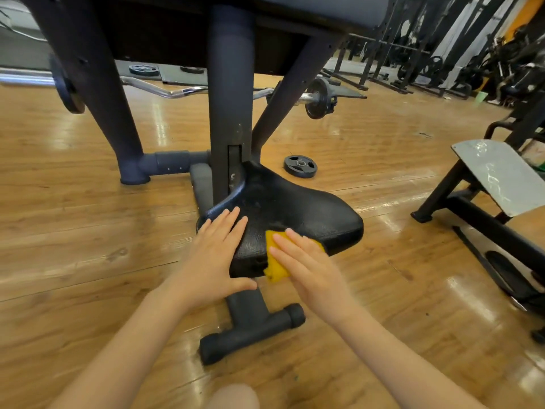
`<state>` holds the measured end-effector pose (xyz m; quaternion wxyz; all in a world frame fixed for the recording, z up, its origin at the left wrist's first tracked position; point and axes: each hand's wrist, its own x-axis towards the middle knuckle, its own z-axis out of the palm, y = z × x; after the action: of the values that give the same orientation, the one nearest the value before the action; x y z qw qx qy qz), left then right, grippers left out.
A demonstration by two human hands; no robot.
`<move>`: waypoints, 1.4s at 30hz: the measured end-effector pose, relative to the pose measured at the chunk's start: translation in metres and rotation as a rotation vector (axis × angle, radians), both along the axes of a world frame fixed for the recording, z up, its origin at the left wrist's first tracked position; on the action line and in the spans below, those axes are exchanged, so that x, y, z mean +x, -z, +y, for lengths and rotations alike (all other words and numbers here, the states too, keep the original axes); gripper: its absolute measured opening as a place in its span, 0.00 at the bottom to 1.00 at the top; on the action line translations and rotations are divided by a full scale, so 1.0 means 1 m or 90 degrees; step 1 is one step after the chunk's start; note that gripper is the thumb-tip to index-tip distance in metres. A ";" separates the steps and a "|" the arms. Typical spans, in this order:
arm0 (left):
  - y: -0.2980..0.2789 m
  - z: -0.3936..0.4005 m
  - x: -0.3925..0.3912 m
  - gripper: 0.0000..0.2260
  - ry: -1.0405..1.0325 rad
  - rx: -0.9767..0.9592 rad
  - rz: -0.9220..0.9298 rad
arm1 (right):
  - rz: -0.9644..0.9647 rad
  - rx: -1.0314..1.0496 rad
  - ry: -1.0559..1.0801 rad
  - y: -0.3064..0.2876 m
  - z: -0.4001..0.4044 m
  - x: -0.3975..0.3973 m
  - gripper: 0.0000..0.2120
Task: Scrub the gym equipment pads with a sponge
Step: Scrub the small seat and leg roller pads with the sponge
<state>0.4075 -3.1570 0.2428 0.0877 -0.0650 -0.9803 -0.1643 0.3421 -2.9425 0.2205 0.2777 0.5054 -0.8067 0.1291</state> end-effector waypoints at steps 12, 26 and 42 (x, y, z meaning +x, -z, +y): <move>0.034 -0.003 0.039 0.52 -0.080 0.320 0.012 | 0.027 0.060 -0.082 -0.010 -0.078 0.033 0.20; 0.033 0.003 0.040 0.53 -0.095 0.374 0.012 | 0.000 0.105 -0.038 -0.021 -0.079 0.028 0.25; 0.026 -0.001 0.044 0.52 -0.114 0.435 -0.012 | -0.099 0.152 -0.062 -0.039 -0.088 0.034 0.29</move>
<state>0.4519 -3.1583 0.2172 0.1092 0.0559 -0.8714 -0.4751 0.3766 -3.0305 0.2596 0.1457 0.5614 -0.8102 0.0846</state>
